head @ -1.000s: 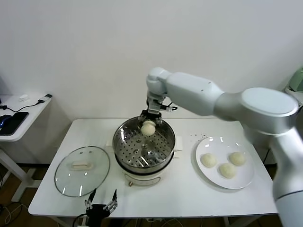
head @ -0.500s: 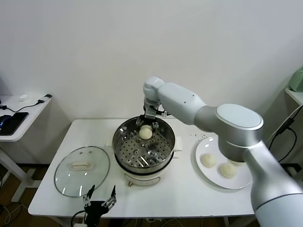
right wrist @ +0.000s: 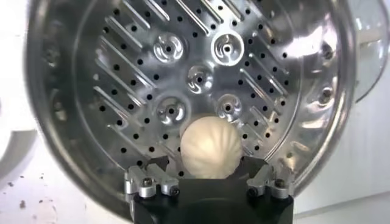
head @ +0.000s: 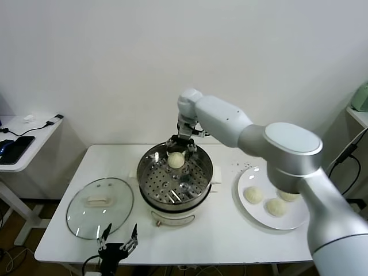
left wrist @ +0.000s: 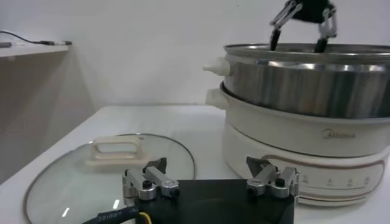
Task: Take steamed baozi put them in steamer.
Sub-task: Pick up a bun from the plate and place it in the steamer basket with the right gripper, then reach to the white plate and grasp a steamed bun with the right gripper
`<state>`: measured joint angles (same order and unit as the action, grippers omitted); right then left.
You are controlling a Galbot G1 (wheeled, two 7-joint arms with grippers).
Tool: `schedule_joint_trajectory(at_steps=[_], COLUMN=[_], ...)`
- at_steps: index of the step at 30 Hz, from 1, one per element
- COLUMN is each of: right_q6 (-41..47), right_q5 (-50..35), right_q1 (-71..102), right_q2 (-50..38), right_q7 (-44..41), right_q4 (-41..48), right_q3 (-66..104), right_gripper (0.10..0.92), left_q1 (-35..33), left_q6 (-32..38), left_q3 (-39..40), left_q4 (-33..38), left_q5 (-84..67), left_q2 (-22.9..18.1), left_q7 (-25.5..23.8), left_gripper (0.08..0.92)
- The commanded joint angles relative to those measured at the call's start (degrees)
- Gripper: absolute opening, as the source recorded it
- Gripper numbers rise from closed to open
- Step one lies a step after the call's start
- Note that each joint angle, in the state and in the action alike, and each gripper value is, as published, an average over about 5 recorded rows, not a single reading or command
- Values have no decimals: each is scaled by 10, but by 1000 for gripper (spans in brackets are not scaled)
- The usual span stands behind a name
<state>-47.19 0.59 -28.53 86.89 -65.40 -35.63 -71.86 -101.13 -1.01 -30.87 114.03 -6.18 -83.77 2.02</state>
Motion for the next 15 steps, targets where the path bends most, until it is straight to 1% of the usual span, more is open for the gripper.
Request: schedule_joint_trajectory(at_steps=[1, 4, 6, 9, 11, 15], right_q6=[62, 163, 238, 324, 365, 455], right_q5=[-277, -377, -405, -382, -360, -346], right_q1=[-123, -186, -221, -263, -289, -324], right_q2=[-96, -158, -212, -292, -337, -411], right_q7=[-38, -29, -12, 17, 36, 85], right_q4=[-96, -164, -216, -287, -326, -405], right_q3=[-119, -209, -261, -308, -341, -416], right_gripper=[823, 823, 823, 823, 823, 823], left_q1=[-3, -4, -3, -1, 1, 7], left_q6=[2, 3, 4, 5, 5, 5], left_q3=[-7, -10, -11, -12, -13, -14], left_q4=[4, 5, 5, 4, 3, 0], left_q5=[-2, -2, -2, -3, -4, -7], left_q2=[2, 2, 2, 2, 2, 2], left_q7=[1, 2, 2, 3, 3, 4], left_gripper=[823, 823, 823, 823, 823, 823])
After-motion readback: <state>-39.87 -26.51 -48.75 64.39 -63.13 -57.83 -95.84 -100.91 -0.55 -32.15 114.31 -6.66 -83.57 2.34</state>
